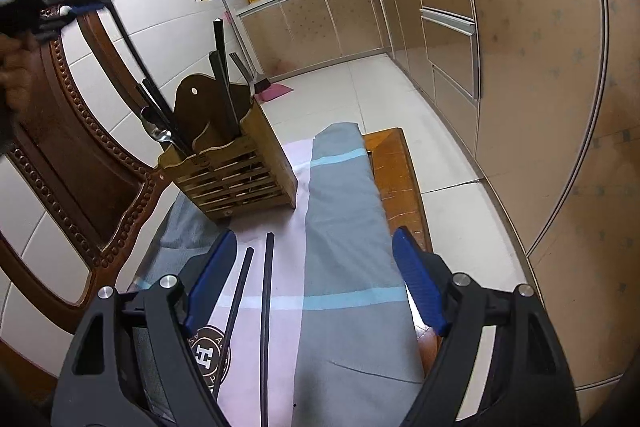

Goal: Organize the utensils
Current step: 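Move both tools back down toward the last two black chopsticks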

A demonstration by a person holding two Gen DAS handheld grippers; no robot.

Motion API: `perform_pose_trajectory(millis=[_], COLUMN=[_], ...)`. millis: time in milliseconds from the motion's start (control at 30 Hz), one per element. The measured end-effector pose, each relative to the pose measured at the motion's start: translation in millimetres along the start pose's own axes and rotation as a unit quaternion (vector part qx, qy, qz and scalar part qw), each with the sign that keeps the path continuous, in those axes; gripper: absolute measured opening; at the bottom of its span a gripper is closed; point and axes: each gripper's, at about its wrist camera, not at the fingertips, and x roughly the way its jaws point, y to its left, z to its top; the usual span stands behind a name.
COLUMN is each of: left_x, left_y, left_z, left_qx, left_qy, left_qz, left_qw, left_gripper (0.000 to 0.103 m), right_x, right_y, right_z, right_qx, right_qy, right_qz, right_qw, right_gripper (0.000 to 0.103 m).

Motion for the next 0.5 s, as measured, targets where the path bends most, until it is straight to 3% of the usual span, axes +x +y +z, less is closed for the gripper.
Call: perform_pose_trajectory(millis=[100, 167, 233, 367, 500], left_x=[30.1, 31.6, 21.2, -15.1, -50.4], left_y=[13.9, 21.1, 22.4, 19.8, 21.8], left_z=[-31.9, -56.8, -85.2, -158.9, -232.1], left_qx=[-0.019, -0.020, -0.001, 0.060, 0.084], left_qy=[0.053, 0.071, 0.079, 0.112, 0.152], left_qz=[0.000, 0.000, 0.009, 0.027, 0.016], left_qw=[0.9984, 0.9973, 0.9969, 0.9916, 0.9847], left_gripper=[0.016, 0.053, 0.068, 0.080, 0.084], right_x=[1.5, 3.3, 4.3, 7.1, 11.5], right_y=[0.7, 3.6, 7.1, 16.8, 22.2], right_z=[0.9, 1.5, 1.9, -1.6, -8.0], right_qx=[-0.001, -0.004, -0.009, -0.026, -0.045], right_qy=[0.002, 0.003, 0.003, 0.008, 0.020], right_qz=[0.001, 0.003, 0.004, 0.005, -0.002], right_qw=[1.000, 1.000, 1.000, 1.000, 0.999], right_gripper=[0.078, 0.078, 0.078, 0.078, 0.078])
